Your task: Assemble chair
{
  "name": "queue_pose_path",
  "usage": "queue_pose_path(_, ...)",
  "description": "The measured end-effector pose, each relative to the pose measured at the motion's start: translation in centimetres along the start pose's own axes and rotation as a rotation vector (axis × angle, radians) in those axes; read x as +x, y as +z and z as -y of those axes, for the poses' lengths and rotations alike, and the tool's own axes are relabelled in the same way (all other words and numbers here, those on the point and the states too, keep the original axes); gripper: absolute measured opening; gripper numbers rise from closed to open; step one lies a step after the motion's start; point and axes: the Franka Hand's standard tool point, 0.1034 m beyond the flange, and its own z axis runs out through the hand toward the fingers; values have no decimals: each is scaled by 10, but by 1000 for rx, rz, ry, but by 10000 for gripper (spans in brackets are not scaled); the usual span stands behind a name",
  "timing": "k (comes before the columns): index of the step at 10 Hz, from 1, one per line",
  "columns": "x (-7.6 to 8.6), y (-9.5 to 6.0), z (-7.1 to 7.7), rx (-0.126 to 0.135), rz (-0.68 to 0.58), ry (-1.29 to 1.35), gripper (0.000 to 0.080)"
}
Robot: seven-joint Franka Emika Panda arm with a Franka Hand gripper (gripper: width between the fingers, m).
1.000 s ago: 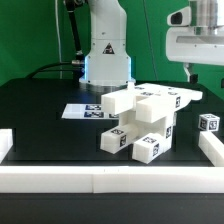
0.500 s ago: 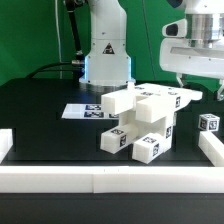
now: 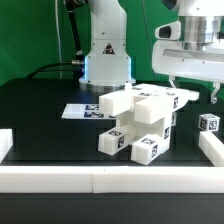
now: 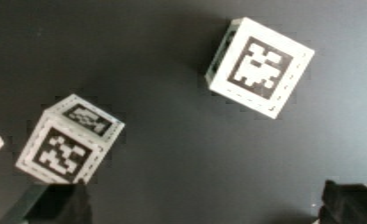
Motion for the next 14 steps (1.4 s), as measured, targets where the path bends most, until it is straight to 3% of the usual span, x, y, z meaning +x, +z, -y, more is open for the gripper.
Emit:
queue_pose_path(5,23,-8,0,-7,9,-21,650)
queue_pose_path(14,51,-10,-6,-6,-5,-81,650)
